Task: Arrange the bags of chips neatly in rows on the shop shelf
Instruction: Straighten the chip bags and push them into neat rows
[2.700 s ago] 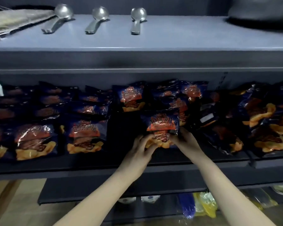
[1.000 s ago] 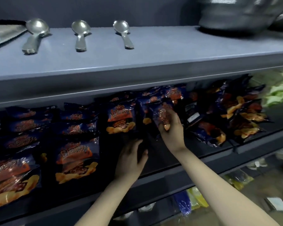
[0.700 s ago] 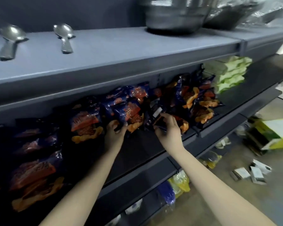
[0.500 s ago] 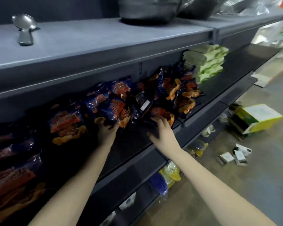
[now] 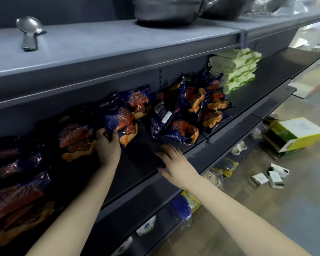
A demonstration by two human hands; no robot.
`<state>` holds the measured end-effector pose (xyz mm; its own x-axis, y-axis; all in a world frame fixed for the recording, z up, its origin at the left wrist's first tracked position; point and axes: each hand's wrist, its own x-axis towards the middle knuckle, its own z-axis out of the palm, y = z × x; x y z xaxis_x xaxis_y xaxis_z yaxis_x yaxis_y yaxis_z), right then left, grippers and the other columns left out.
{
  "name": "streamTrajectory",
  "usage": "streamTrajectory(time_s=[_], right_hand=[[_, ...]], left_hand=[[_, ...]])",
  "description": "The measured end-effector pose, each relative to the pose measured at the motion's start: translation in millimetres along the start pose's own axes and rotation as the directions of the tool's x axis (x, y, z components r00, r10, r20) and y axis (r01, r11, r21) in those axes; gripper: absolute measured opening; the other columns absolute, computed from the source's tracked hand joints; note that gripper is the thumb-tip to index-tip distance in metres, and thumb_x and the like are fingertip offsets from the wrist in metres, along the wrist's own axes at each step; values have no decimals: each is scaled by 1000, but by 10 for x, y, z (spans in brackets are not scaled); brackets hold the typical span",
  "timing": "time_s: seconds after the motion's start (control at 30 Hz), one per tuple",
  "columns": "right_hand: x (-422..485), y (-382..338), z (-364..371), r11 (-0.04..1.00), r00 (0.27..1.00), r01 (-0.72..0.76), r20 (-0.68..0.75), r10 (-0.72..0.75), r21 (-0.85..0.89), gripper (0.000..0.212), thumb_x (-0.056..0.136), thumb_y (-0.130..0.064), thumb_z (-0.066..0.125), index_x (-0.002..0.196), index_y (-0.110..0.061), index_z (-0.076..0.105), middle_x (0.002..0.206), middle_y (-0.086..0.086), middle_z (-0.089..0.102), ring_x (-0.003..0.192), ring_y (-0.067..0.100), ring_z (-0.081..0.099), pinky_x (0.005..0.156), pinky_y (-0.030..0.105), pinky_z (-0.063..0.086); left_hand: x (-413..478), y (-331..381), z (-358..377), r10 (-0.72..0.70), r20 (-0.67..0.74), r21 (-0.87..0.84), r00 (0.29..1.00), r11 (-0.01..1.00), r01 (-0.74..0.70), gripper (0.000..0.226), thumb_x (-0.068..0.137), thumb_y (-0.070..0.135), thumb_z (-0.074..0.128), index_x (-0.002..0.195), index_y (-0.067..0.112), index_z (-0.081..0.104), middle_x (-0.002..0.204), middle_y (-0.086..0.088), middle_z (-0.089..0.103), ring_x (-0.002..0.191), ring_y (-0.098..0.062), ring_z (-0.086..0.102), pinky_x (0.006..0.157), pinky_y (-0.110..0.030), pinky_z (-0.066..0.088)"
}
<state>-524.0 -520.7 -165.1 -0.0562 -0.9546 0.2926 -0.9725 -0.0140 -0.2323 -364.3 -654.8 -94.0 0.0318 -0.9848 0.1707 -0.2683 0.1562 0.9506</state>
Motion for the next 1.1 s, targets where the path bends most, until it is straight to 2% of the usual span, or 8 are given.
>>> streamTrajectory(time_s=[0.17, 0.27, 0.33, 0.47, 0.63, 0.8, 0.97, 1.1], right_hand=[[270, -239, -107, 958, 998, 5, -57, 12, 288, 59, 88, -31, 61, 141, -16, 39, 146, 10, 36, 136, 28, 34, 110, 43, 33], [507, -463, -328, 514, 946, -319, 235, 224, 796, 68, 87, -39, 62, 144, -25, 28, 147, -1, 37, 130, 13, 41, 105, 30, 36], [629, -542, -389, 289, 931, -364, 350, 102, 885, 74, 81, -46, 68, 143, -28, 31, 144, 0, 44, 126, 11, 46, 103, 29, 39], [779, -762, -332, 324, 929, -270, 334, -158, 907, 56, 79, -27, 67, 131, -29, 47, 128, -1, 60, 120, 13, 55, 101, 31, 45], [906, -920, -76, 301, 917, -276, 344, -203, 913, 44, 83, -16, 69, 124, -21, 55, 120, 2, 66, 115, 18, 60, 98, 36, 47], [1101, -1062, 173, 231, 944, -311, 328, -38, 922, 33, 81, -6, 70, 106, -28, 63, 111, -1, 69, 110, 17, 62, 99, 41, 47], [1236, -1149, 263, 255, 938, -346, 329, 108, 903, 34, 85, 0, 63, 99, -30, 60, 101, -8, 66, 105, 18, 61, 97, 40, 45], [1261, -1189, 355, 338, 946, -319, 319, 59, 885, 31, 86, -6, 64, 105, -31, 59, 108, -5, 66, 105, 17, 61, 99, 45, 46]], left_hand=[[-98, 6, -427, 35, -52, -37, 998, 999, -37, 40, 97, 20, 46, 135, 8, 40, 126, 3, 42, 116, -12, 42, 85, -11, 30], [-205, -36, -650, -67, -33, -112, 997, 992, 63, 38, 97, 25, 46, 135, 18, 42, 118, 9, 41, 109, -7, 41, 89, -22, 32], [-281, -103, -760, -119, -8, -166, 993, 979, 116, 36, 97, 25, 47, 133, 20, 44, 118, 11, 45, 109, -6, 43, 88, -22, 32], [-422, -256, -937, -199, -35, -179, 979, 965, 190, 36, 96, 26, 47, 132, 23, 44, 128, 5, 48, 116, -11, 45, 92, -24, 32], [-584, -330, -1135, -199, -50, -126, 979, 973, 191, 37, 98, 26, 44, 135, 23, 40, 128, 11, 43, 121, -10, 41, 92, -19, 31], [-790, -364, -1255, -64, -48, -132, 997, 990, 57, 37, 97, 8, 43, 125, 32, 39, 120, 25, 44, 113, 7, 45, 86, 2, 34], [-1003, -432, -1266, 78, 20, 183, 997, 980, -81, 44, 94, 6, 44, 131, 30, 39, 135, 19, 35, 127, 3, 32, 105, -12, 25], [-1111, -647, -1268, 209, 208, 498, 955, 818, -287, 40, 96, 21, 40, 135, 25, 43, 147, 11, 27, 136, -2, 22, 109, -16, 21]])
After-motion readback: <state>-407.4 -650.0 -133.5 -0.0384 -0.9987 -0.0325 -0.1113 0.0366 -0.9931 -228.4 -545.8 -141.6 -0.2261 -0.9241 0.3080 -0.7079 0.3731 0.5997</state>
